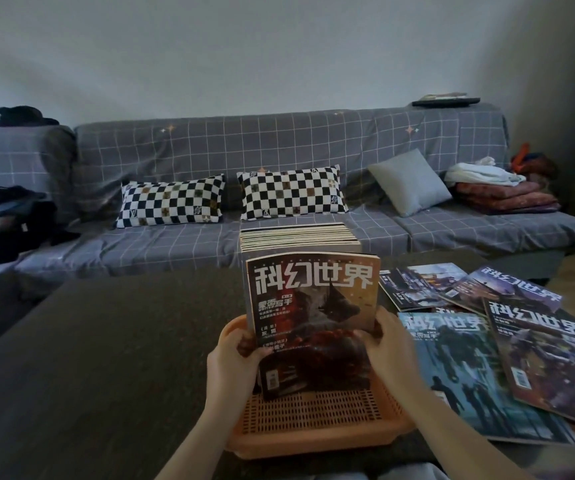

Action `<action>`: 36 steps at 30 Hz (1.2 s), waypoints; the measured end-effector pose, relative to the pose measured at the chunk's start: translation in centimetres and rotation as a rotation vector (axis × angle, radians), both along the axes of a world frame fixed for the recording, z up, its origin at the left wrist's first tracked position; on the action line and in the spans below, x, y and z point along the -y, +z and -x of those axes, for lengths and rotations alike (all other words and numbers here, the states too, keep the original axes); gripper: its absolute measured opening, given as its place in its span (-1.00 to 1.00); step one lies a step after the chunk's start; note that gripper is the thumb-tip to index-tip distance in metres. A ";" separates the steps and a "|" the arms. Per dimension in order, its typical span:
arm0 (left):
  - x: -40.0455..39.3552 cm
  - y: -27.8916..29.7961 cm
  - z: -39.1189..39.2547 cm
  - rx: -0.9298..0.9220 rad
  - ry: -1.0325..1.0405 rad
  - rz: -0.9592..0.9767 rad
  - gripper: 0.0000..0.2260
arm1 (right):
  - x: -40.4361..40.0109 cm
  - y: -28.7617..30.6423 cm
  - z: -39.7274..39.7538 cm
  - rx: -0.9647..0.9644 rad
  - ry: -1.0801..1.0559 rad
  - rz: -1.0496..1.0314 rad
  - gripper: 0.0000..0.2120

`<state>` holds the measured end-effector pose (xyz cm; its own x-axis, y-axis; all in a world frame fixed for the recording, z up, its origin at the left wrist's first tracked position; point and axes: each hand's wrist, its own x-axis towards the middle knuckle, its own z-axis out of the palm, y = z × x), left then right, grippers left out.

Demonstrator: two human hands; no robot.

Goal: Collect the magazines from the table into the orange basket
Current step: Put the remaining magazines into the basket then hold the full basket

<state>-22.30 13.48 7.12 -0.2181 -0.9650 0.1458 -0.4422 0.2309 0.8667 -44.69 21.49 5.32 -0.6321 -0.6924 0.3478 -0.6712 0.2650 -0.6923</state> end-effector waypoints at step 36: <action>-0.2 -0.5 -0.1 -0.036 0.163 0.079 -0.79 | -0.4 0.6 -1.1 0.016 0.113 0.016 -0.53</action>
<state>-22.23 13.68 6.60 -0.0530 -0.9724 0.2274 -0.4487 0.2266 0.8645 -43.59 21.89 5.92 -0.5559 -0.7542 0.3496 -0.6848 0.1771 -0.7069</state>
